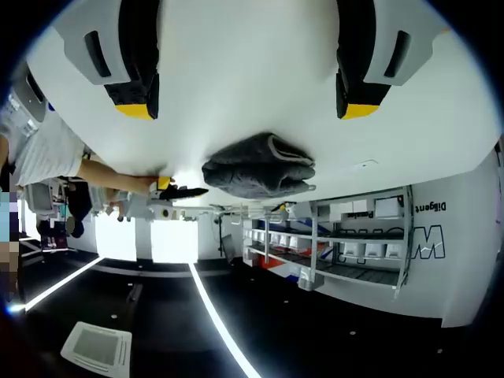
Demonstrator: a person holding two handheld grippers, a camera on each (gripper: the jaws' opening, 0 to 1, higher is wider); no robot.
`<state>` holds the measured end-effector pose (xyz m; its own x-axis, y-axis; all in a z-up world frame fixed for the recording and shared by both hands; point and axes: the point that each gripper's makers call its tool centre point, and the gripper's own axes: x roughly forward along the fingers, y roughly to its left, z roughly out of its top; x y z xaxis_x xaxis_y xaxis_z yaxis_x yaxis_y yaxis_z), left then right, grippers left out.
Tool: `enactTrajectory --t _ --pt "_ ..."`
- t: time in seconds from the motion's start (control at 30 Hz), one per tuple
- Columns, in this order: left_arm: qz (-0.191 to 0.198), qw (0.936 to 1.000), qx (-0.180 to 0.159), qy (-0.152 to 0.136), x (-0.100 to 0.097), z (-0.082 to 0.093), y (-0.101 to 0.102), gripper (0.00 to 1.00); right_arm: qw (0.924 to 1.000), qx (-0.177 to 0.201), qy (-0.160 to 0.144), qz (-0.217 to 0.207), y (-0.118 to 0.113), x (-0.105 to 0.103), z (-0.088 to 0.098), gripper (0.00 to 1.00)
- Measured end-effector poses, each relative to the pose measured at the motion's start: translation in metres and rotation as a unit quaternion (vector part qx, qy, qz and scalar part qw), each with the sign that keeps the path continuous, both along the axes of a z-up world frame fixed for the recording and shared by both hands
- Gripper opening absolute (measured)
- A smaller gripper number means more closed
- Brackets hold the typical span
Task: Open the folded towel by lifting each exposed corner and separating the folded layers until the towel lies flat within the target outline without major curled edges
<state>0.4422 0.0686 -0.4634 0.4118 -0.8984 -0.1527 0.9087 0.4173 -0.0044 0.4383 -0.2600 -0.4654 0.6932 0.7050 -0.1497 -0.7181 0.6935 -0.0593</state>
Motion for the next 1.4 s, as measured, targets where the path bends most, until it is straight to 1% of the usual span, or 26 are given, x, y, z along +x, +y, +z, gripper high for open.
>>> enactTrajectory --t 0.17,0.77,1.07,1.2,1.33,1.4 --pt "-0.001 1.0 0.007 -0.003 0.0 -0.001 0.0 0.92 1.0 -0.003 0.0 0.0 0.001 0.0 -0.001 1.0" --pt "-0.002 0.9999 0.012 -0.005 -0.001 -0.002 0.0 0.91 0.9999 -0.012 0.0 -0.003 0.003 -0.001 -0.003 1.0" --pt "-0.002 0.9999 0.014 -0.006 0.0 -0.003 0.0 0.9 0.9998 -0.018 -0.004 -0.008 0.001 0.003 -0.001 1.0" --pt "-0.002 0.9998 0.016 -0.008 0.001 -0.003 0.001 0.9 0.9996 -0.022 -0.015 -0.013 0.002 0.005 0.004 1.0" --pt "-0.003 0.9998 0.017 -0.009 0.001 -0.003 0.0 0.9 0.9993 -0.005 -0.038 -0.008 0.009 0.01 0.023 1.0" --pt "-0.002 0.9998 0.018 -0.009 0.001 -0.003 0.0 0.9 0.9985 -0.01 -0.054 -0.006 0.014 0.013 0.032 1.0"
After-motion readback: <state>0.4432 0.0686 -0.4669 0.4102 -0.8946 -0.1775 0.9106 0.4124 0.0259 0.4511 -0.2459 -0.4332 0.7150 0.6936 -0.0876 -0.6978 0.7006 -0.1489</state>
